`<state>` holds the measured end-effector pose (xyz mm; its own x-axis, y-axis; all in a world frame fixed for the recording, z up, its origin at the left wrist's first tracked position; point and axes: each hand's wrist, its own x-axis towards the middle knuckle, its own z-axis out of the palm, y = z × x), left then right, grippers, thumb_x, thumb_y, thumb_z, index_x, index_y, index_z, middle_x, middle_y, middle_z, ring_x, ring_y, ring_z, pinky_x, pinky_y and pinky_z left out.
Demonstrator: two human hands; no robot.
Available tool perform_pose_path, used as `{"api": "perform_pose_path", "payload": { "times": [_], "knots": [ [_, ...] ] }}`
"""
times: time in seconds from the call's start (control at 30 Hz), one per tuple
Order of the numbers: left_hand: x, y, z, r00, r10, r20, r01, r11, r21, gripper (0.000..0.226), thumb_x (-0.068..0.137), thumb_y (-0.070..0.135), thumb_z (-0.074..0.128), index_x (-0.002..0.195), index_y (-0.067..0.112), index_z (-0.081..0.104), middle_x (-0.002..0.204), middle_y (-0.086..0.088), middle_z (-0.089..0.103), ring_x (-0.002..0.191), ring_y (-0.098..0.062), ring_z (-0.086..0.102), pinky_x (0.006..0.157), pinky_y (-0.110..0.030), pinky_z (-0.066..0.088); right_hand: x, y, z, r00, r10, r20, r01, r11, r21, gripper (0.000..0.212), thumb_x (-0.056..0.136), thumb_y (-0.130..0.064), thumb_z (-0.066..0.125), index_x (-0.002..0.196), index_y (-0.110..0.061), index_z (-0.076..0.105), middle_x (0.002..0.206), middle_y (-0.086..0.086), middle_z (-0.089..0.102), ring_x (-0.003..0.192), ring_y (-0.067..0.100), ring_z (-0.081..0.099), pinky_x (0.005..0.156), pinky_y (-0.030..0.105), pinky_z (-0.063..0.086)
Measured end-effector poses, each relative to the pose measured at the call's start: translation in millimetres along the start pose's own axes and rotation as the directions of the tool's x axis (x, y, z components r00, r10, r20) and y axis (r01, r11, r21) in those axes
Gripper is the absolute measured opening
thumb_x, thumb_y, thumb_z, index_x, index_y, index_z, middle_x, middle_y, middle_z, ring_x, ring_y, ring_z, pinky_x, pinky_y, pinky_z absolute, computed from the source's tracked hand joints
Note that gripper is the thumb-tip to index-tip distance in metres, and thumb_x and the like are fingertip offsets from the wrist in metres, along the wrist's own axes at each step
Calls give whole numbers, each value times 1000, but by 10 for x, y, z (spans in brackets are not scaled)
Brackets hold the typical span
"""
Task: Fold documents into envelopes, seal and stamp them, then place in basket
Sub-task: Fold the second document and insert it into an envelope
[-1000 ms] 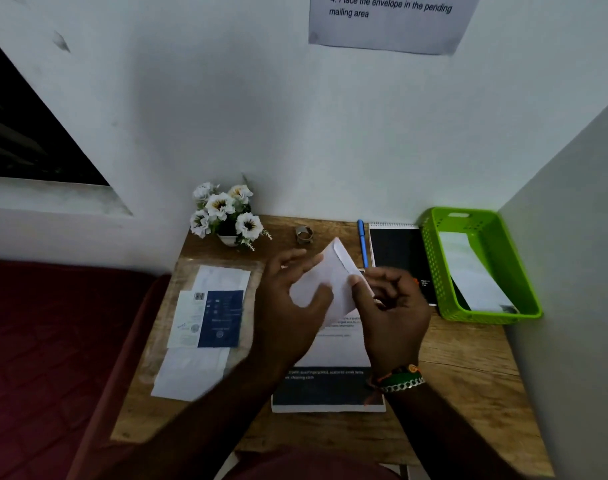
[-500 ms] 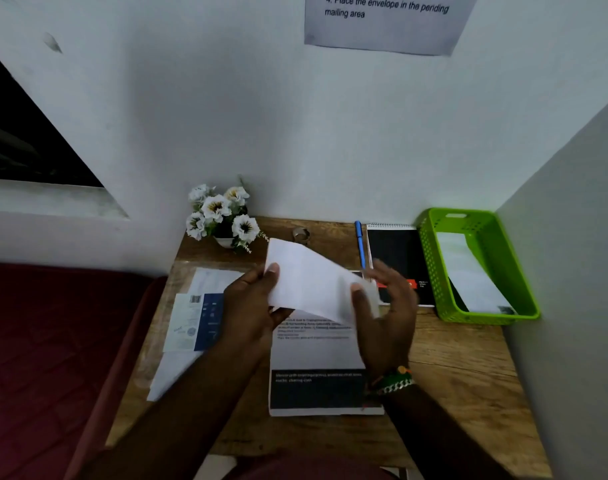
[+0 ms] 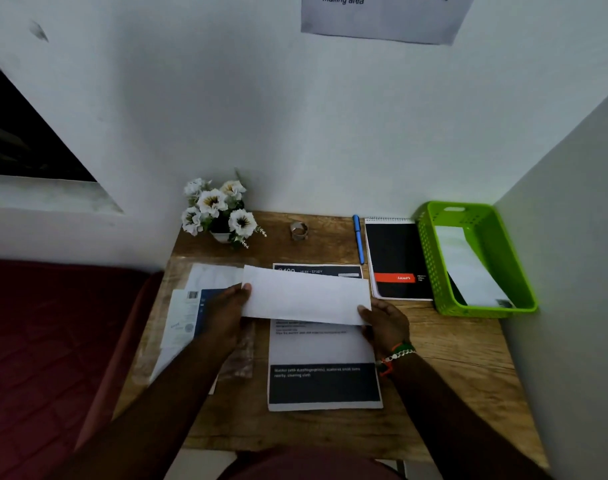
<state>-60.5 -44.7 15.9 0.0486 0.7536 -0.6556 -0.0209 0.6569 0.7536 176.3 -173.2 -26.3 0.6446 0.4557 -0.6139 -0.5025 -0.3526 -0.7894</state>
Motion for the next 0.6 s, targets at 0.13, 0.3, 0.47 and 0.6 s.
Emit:
{"api": "perform_pose_path", "payload": {
  "times": [0.13,0.3,0.47,0.6],
  "knots": [
    [124,-130,-35,967,233,-103,-181,913,365,30,99,22,60,124,5,64,123,-16,66,109,-30,63,90,-38,52,59,60,21,982,-174,-73,152,959,-238,22,76,-4,83,93,-11,70,97,12,74,80,24,70,64,39,62],
    [271,-280,-74,856,511,-82,-316,641,700,37,91,15,70,127,6,64,128,-16,64,121,-32,58,102,-42,45,76,137,72,935,-349,-68,263,809,-526,25,72,-16,87,87,-21,68,81,0,70,78,20,69,80,46,60],
    [357,-532,-83,710,640,295,-472,120,873,66,89,34,68,149,23,43,150,-9,40,137,-30,36,111,-53,37,23,134,98,870,-493,17,374,636,-675,31,79,-18,81,107,-13,69,110,8,67,101,24,62,90,32,48],
    [374,-726,11,693,452,562,-590,-93,802,72,98,49,48,158,38,10,167,5,3,153,-20,1,123,-48,14,94,226,55,736,-584,342,555,232,-799,38,87,-23,71,124,-23,64,136,4,56,126,29,47,101,41,40]
  ]
}}
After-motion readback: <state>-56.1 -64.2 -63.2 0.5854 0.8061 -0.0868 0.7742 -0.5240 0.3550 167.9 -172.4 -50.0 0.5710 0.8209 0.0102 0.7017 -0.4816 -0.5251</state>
